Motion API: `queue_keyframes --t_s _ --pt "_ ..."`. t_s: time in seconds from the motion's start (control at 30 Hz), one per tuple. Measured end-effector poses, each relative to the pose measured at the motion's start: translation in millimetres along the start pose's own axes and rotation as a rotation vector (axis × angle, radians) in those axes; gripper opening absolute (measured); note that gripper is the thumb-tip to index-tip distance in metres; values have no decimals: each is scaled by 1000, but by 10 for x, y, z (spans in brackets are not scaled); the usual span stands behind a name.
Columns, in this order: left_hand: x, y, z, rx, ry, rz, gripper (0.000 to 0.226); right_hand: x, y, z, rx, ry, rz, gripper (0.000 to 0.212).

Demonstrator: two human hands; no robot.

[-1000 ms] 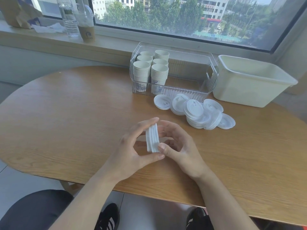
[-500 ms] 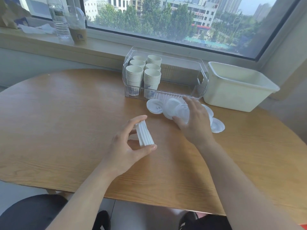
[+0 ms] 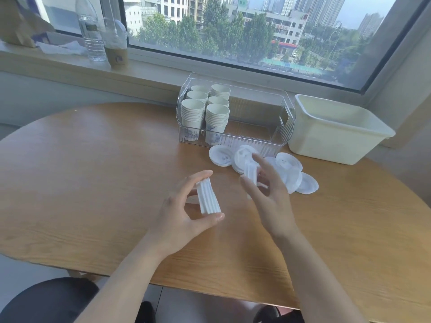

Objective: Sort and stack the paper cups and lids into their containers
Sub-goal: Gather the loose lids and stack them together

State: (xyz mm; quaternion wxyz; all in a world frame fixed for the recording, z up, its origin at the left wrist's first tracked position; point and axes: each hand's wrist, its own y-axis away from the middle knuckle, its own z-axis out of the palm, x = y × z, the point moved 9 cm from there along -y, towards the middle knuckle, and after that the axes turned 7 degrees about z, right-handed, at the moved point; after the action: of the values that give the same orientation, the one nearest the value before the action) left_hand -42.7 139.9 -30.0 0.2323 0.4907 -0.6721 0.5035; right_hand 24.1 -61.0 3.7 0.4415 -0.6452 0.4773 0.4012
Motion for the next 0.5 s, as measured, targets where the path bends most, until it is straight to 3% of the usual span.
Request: queue_keyframes --t_s 0.1,0.23,0.5 --pt "2 15 -5 3 -13 -14 86 92 242 227 -54 -200 37 50" --pt "1 54 5 -11 -6 -26 86 125 322 249 -32 -280 30 60" --pt "19 56 100 -72 -60 -12 87 74 339 324 -101 -238 1 49"
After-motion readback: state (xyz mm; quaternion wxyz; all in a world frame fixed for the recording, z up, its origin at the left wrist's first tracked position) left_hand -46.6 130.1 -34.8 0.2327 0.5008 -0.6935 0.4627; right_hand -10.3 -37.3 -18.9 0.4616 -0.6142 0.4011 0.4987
